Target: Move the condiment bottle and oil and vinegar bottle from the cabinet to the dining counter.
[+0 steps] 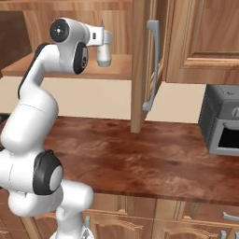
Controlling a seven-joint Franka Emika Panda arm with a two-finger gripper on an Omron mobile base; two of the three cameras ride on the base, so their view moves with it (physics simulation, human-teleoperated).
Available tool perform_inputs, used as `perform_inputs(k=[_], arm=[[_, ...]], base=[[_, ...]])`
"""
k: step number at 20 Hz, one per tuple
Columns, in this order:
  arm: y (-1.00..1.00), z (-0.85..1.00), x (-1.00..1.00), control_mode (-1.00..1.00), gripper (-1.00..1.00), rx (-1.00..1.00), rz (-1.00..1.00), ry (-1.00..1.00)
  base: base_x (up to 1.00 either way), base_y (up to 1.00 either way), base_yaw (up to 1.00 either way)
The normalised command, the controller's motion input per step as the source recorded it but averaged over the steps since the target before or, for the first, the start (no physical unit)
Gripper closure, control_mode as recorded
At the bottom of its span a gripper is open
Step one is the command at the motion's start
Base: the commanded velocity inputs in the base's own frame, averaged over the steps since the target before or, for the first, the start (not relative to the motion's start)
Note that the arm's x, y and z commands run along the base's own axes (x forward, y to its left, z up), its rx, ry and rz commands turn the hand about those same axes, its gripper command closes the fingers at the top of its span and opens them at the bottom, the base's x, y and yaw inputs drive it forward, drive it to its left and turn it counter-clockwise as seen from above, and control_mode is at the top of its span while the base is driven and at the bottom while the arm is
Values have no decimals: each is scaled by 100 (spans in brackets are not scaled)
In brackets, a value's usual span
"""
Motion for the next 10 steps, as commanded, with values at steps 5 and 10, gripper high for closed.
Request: perform_inputs(k=[5, 10], arm=[[0, 5, 9, -100, -100, 0, 0, -3], [0, 0, 4, -100, -100, 0, 0, -12]], base=[[0, 0, 0], [0, 0, 0]])
